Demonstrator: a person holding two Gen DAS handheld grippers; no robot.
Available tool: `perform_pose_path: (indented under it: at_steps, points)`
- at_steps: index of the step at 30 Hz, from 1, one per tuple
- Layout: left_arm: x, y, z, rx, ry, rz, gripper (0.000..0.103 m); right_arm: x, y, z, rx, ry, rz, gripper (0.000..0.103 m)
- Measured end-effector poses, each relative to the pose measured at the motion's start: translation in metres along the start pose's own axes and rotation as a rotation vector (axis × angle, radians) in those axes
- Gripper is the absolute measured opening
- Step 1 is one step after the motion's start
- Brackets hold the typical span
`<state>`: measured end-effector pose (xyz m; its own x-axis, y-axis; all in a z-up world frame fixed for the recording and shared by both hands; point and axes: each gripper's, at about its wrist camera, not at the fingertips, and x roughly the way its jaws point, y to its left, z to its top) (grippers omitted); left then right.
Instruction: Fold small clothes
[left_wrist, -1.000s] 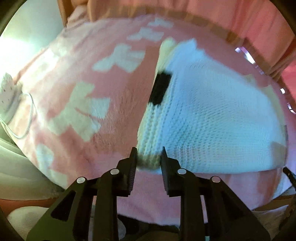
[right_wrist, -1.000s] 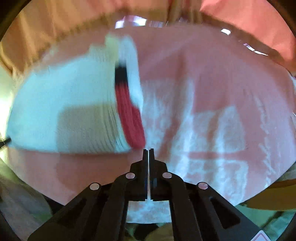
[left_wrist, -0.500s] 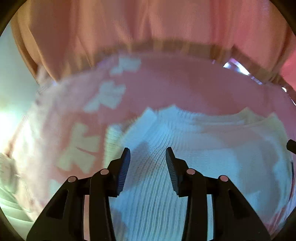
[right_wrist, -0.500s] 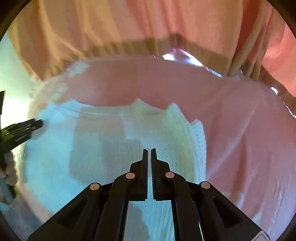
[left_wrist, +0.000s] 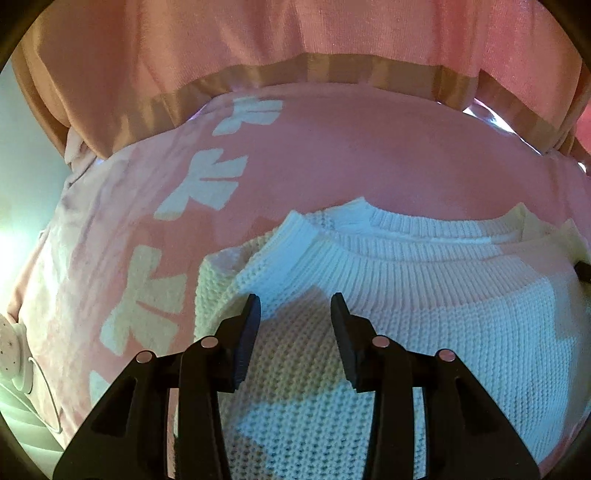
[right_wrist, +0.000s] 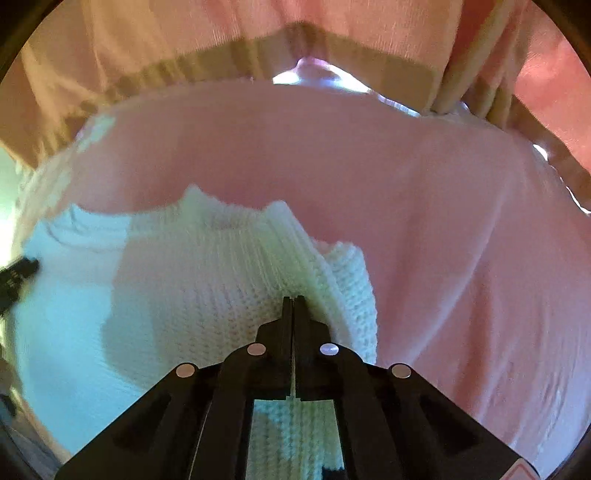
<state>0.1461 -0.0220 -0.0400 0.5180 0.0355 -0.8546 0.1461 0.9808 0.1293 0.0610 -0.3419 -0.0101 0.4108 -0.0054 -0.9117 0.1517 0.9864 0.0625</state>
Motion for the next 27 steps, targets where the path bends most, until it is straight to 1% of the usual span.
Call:
perform_pose_path:
  at_steps: [1,2,3,5,7,8,9,10,11,12,13,14,16,17,18,19,20,23,25,26,27]
  points:
    - [0.0,0.0,0.0,-0.002,0.0,0.003,0.038,-0.012,0.003,0.002,-0.007,-0.043,0.013,0.001]
    - [-0.001,-0.001,0.0,-0.002,0.002,0.002,0.038,-0.019,0.005,0.004,-0.015,-0.068,0.012,0.002]
    - [-0.001,-0.001,0.0,-0.004,0.002,0.002,0.038,-0.022,0.007,0.004,-0.021,-0.077,0.007,0.006]
    - [-0.002,-0.003,0.0,-0.006,-0.002,0.002,0.038,-0.021,0.002,0.005,-0.009,-0.074,-0.001,0.006]
    - [-0.004,-0.005,-0.001,-0.003,-0.003,0.002,0.039,-0.015,-0.007,0.008,0.022,-0.064,-0.011,0.009]
    - [-0.004,-0.005,0.0,-0.005,-0.002,0.001,0.044,-0.012,-0.009,0.008,0.034,-0.06,-0.015,0.014]
    - [-0.004,-0.005,0.001,-0.012,-0.004,0.002,0.047,-0.011,-0.011,0.01,0.041,-0.06,-0.017,0.025]
    - [-0.006,-0.003,0.004,-0.025,-0.017,0.001,0.054,-0.009,-0.013,0.012,0.037,-0.064,-0.019,0.034]
    - [-0.008,-0.002,0.007,-0.031,-0.029,0.002,0.057,-0.007,-0.013,0.013,0.027,-0.068,-0.028,0.049]
    - [-0.01,0.001,0.01,-0.038,-0.044,0.006,0.06,-0.006,-0.012,0.014,0.016,-0.077,-0.034,0.051]
    - [-0.011,0.005,0.015,-0.046,-0.061,0.014,0.07,-0.005,-0.01,0.013,0.004,-0.079,-0.026,0.051]
    - [-0.009,0.009,0.018,-0.052,-0.061,0.022,0.08,-0.003,-0.007,0.013,-0.003,-0.075,-0.015,0.051]
    - [0.002,0.017,0.022,-0.066,-0.032,0.013,0.08,0.004,-0.005,0.016,-0.013,-0.066,-0.003,0.052]
    - [0.009,0.021,0.023,-0.083,-0.01,-0.006,0.071,0.007,-0.003,0.016,-0.021,-0.062,-0.012,0.048]
    - [0.013,0.022,0.022,-0.088,0.001,-0.022,0.059,0.01,-0.002,0.016,-0.035,-0.063,-0.02,0.019]
    - [0.019,0.022,0.021,-0.085,0.023,-0.03,0.027,0.01,-0.002,0.016,-0.046,-0.059,-0.006,0.012]
    - [0.02,0.022,0.021,-0.073,0.027,-0.025,0.015,0.007,-0.003,0.017,-0.034,-0.067,0.005,0.012]
    - [-0.004,0.028,0.026,-0.101,-0.03,-0.1,0.013,-0.027,-0.006,0.024,0.008,-0.152,0.069,0.01]
    - [-0.027,0.034,0.033,-0.118,-0.086,-0.139,0.013,-0.051,-0.009,0.027,0.021,-0.212,0.102,0.01]
    - [-0.03,0.036,0.035,-0.125,-0.098,-0.136,0.013,-0.055,-0.01,0.028,0.024,-0.225,0.101,0.01]
    - [-0.027,0.038,0.038,-0.126,-0.093,-0.123,0.014,-0.052,-0.012,0.029,0.026,-0.223,0.09,0.01]
